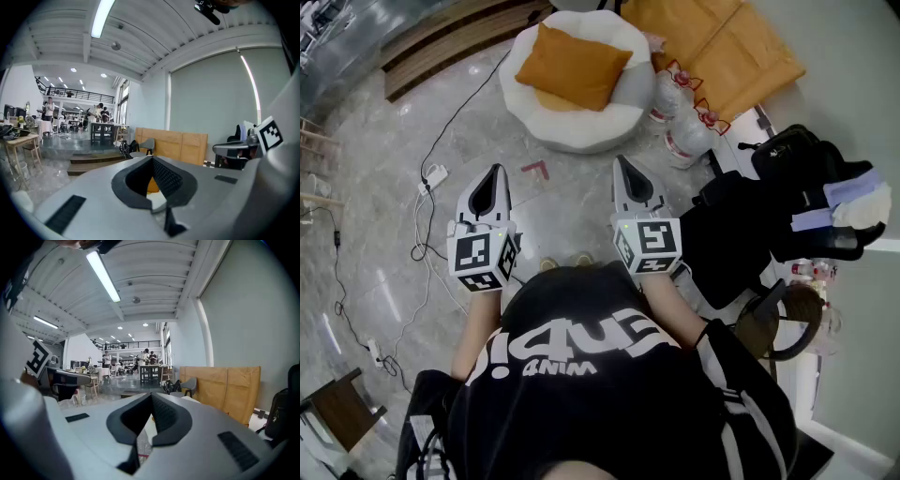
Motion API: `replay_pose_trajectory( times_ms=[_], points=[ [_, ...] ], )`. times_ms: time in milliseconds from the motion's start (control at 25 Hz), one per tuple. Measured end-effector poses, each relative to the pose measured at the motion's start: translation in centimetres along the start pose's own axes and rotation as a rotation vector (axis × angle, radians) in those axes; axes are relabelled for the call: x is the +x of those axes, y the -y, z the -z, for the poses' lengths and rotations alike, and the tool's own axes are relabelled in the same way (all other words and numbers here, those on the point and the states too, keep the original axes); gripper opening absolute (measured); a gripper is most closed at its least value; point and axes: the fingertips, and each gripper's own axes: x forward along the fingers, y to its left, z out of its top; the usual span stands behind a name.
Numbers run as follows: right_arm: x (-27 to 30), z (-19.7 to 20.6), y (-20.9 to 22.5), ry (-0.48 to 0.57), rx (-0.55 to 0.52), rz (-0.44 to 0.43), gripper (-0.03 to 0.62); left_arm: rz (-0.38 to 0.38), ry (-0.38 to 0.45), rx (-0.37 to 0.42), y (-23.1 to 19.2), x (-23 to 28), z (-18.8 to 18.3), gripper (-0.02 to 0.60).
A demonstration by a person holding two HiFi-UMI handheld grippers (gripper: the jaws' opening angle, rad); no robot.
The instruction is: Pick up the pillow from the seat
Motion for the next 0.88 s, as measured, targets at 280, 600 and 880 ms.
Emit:
replay_pose_trajectory(
  times_ms=[280,600,880],
  points=[
    [0.0,0.4,0.2,-0.005,0.000,0.001,0.021,0.003,-0.001,-0.002,0.1,0.2,0.3,0.008],
    [-0.6,0.6,-0.1,0.011,0.034,-0.015,0.023,0.019,-0.008,0.005,0.2,-0.3,0.5,0.008],
    [-1.7,0.0,-0.8,0.004,-0.008,0.039,0.023,0.052,-0.017,0.001,-1.5,-1.1,0.6,0.008]
  ],
)
